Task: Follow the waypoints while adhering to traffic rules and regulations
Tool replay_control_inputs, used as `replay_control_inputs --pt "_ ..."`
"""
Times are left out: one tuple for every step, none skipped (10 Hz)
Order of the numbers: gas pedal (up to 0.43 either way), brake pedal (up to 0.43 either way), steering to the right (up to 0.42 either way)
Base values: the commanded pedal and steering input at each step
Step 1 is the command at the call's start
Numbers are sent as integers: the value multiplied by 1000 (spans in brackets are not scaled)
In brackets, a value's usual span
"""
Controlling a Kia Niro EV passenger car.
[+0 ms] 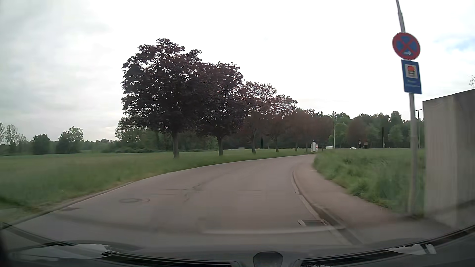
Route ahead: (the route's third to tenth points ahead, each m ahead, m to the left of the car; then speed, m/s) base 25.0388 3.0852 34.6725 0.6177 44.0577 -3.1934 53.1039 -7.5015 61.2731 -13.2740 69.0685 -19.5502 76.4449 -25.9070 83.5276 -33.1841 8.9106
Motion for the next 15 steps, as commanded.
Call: replay_control_inputs --pt "67 0 11" --pt "67 0 12" --pt "67 0 17" --pt "67 0 25" --pt "67 0 32" --pt "67 0 36" --pt "67 0 39" --pt "67 0 42" --pt "67 0 42" --pt "67 0 42" --pt "67 0 43" --pt "67 0 45" --pt "67 0 45" --pt "67 0 46" --pt "67 0 47"
